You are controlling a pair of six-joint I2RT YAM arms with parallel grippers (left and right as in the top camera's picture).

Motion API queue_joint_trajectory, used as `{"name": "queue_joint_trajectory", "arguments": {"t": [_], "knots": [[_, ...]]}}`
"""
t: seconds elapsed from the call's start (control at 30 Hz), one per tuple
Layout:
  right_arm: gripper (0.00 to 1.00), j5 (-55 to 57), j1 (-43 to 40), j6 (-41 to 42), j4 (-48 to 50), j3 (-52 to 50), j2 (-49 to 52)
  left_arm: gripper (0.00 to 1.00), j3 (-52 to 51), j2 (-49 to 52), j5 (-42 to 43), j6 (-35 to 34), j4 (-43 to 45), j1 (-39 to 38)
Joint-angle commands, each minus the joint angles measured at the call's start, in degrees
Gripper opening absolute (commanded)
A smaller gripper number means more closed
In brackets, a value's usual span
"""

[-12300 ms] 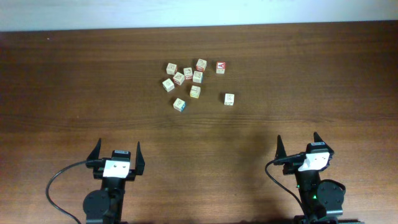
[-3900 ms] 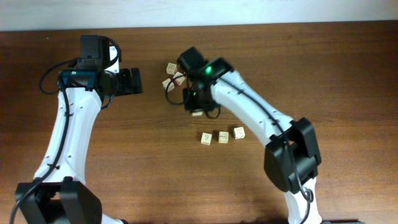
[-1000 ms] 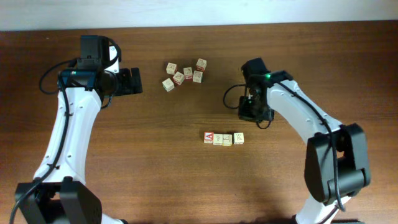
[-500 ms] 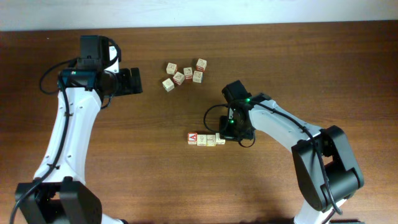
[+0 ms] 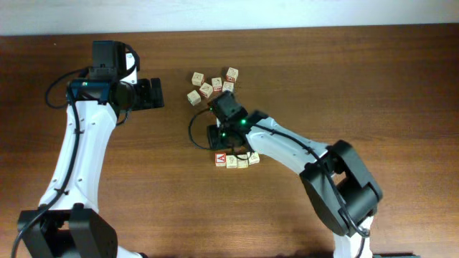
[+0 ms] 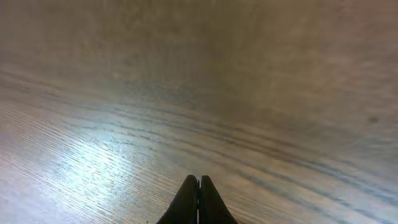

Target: Rotate 4 blocks

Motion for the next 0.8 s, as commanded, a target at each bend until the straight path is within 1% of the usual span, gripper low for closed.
{"name": "queue_joint_trajectory", "arguments": {"t": [0.0,0.13,0.47,0.5,0.57,0.63,0.7,0.73,0.77], "knots": [[0.04,-0.31,0.85,1.07,-1.57,0.42,1.33,0.99,0.46,-0.22,-0.42,-0.55,0.07,0.04],[0.04,-2.45,0.85,1.09,-4.96,0.42,1.33,0.99,0.46,-0.22,-0.42,-0.55,0.07,0.02],[0.04,-3.48,0.85,1.07,-6.32,0.42,1.33,0.99,0.46,-0.22,-0.42,-0.55,0.07,0.04],[0.04,-1.97,0.76,0.61,-5.55,0.46,1.31,0.99,0.46,-0.22,-0.42,-0.55,0.07,0.02],[0.04,-0.66,-1.57,-2.67,-5.64,4.15,0.76,0.99,0.46,-0.22,-0.42,-0.52,0.07,0.02],[0.04,0.9,-5.57,-3.74,-11.1,7.67,-1.46,0.99,0.46,-0.22,-0.42,-0.52,0.07,0.02],[0.04,1.07,-9.86,-3.69,-21.59,8.48,-2.01,0.99,0.46,-0.22,-0.42,-0.55,0.07,0.02],[0.04,1.11,-10.29,-3.69,-24.06,7.28,-1.97,0.99,0.46,-0.22,-0.42,-0.55,0.07,0.02],[0.04,1.62,-9.99,-2.62,-22.64,3.82,-1.86,0.99,0.46,-0.22,-0.42,-0.52,0.07,0.04]]}}
